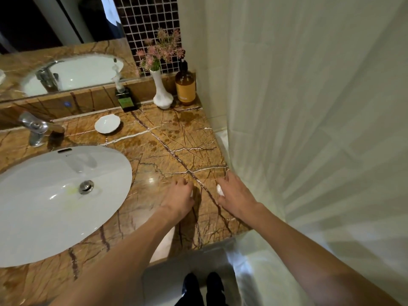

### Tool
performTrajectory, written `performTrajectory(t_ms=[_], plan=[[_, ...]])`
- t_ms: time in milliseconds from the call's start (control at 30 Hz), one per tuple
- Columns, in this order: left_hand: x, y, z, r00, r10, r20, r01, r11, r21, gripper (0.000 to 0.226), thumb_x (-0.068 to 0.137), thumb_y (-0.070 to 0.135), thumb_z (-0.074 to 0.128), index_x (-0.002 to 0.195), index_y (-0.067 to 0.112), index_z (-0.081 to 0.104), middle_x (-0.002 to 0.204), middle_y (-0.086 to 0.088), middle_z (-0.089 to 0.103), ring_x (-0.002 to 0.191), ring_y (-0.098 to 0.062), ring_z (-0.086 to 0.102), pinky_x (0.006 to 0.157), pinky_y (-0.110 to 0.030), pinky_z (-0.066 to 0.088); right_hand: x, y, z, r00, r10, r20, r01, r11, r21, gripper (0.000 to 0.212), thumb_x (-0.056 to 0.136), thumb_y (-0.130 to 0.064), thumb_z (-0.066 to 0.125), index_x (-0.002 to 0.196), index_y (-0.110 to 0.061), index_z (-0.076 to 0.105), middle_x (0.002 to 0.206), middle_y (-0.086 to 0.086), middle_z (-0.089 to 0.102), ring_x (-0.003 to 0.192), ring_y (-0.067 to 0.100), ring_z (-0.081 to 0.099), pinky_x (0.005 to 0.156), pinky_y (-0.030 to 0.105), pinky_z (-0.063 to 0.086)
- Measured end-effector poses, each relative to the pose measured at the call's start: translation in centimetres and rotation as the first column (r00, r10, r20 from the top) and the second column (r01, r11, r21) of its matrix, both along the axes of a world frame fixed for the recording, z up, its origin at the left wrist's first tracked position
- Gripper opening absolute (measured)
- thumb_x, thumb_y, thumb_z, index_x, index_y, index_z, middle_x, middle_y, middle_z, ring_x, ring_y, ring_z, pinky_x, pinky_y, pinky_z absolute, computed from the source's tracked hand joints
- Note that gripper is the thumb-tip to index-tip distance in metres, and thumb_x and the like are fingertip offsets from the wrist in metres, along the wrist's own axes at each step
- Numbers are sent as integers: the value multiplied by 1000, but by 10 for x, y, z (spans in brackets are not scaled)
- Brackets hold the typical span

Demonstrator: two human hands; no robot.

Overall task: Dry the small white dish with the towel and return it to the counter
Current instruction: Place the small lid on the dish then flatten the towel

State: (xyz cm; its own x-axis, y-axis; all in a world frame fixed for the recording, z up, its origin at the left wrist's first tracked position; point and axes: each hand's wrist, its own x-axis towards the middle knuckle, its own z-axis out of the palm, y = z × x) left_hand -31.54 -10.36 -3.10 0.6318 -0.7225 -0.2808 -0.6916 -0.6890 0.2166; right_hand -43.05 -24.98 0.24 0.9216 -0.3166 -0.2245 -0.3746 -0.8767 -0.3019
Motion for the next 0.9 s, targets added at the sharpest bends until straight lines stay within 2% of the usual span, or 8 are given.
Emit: performTrajectory(t_ms=[100, 233, 367, 500, 667, 767, 900], plan=[[1, -3, 1, 1000, 0, 9, 0, 1000, 28, 44, 79, 15, 62, 122, 11, 53, 123, -15, 52, 117, -34, 42, 98, -46, 44, 4, 4, 0, 1000, 5, 1, -5, 1000, 4, 44, 88, -16, 61, 129, -11, 47, 128, 16, 43, 116, 32, 46, 92, 38, 45], [3, 2, 6, 1000, 12, 7, -12, 1000, -22, 40, 79, 13, 61, 119, 8, 55, 122, -15, 51, 115, -34, 44, 93, -40, 41, 15, 14, 1, 999, 44, -13, -44, 999, -26, 46, 87, -16, 61, 131, -12, 47, 130, 16, 42, 119, 31, 44, 96, 39, 45], [15, 23, 21, 996, 86, 14, -84, 992, -97, 39, 80, 16, 62, 118, 11, 56, 119, -12, 52, 110, -31, 47, 88, -37, 43, 31, 30, 3, 993, 121, 4, -121, 992, -37, 43, 89, -18, 62, 130, -12, 48, 128, 15, 43, 119, 30, 45, 91, 39, 46], [30, 55, 36, 982, 183, 39, -175, 973, -152, 43, 82, 23, 64, 122, 11, 55, 121, -14, 53, 111, -30, 47, 89, -39, 44, 57, 53, 5, 981, 195, 17, -195, 980, -29, 38, 89, -17, 61, 125, -11, 51, 128, 16, 44, 117, 31, 46, 93, 40, 46], [51, 96, 49, 952, 300, 57, -282, 935, -214, 42, 81, 34, 66, 115, 9, 59, 114, -16, 56, 103, -31, 48, 83, -38, 44, 94, 85, 8, 960, 278, 28, -278, 960, -31, 42, 88, -17, 62, 128, -13, 50, 125, 15, 45, 116, 32, 47, 92, 40, 46], [68, 118, 57, 936, 347, 54, -329, 921, -208, 41, 79, 32, 69, 113, 10, 60, 112, -15, 55, 102, -31, 48, 84, -38, 45, 119, 100, 12, 944, 325, 50, -324, 946, -34, 37, 87, -18, 63, 122, -12, 52, 122, 15, 46, 113, 30, 47, 91, 39, 46], [104, 141, 63, 927, 368, 69, -352, 919, -178, 39, 77, 21, 67, 113, 9, 59, 113, -16, 54, 100, -32, 47, 81, -38, 44, 158, 118, 20, 936, 345, 66, -343, 938, -41, 37, 88, -17, 64, 122, -13, 51, 129, 14, 44, 115, 28, 47, 93, 38, 47]])
